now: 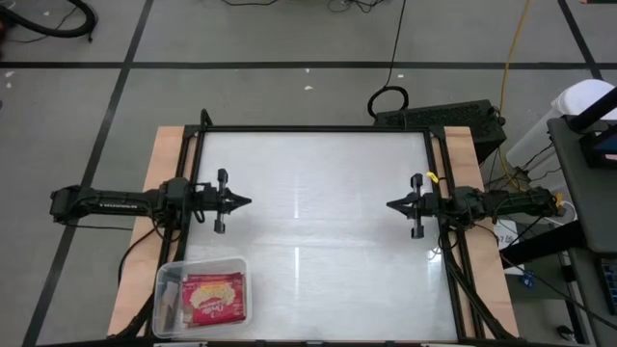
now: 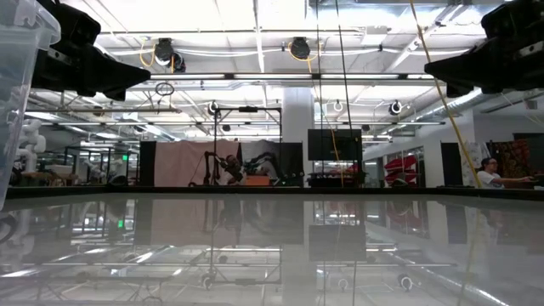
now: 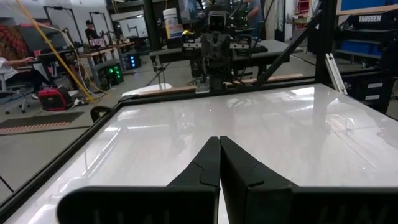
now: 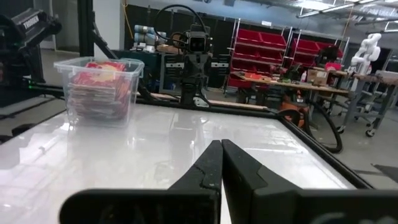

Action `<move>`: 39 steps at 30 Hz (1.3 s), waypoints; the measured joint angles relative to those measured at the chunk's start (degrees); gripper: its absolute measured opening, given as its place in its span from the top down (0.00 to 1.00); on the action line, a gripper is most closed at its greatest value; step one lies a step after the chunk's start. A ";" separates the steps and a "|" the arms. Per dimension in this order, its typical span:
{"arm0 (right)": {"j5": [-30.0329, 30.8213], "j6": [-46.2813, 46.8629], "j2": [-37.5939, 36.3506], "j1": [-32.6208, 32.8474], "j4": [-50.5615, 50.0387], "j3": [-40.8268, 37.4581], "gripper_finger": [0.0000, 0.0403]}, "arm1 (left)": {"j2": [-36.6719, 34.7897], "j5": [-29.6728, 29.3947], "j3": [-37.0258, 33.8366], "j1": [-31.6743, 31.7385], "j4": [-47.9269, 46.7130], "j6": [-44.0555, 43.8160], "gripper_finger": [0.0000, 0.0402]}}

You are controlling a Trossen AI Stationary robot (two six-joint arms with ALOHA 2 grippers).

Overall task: Sort popcorn bags into baskets
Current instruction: Return to Home Position

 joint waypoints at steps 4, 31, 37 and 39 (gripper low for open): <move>0.01 -0.85 -0.02 -0.01 0.42 0.02 1.00 | 0.00 0.00 0.00 0.00 -0.02 0.00 0.99; -4.43 -1.94 0.98 -4.04 -0.14 0.06 1.00 | -10.20 1.67 0.04 3.96 -7.43 -4.46 1.00; -4.43 -1.96 0.98 -4.02 -0.08 0.06 1.00 | -13.39 -2.56 0.07 2.99 -13.18 -6.05 1.00; -4.43 -1.96 0.98 -4.02 -0.08 0.04 1.00 | -14.08 -3.86 -0.05 1.96 -14.69 -6.14 1.00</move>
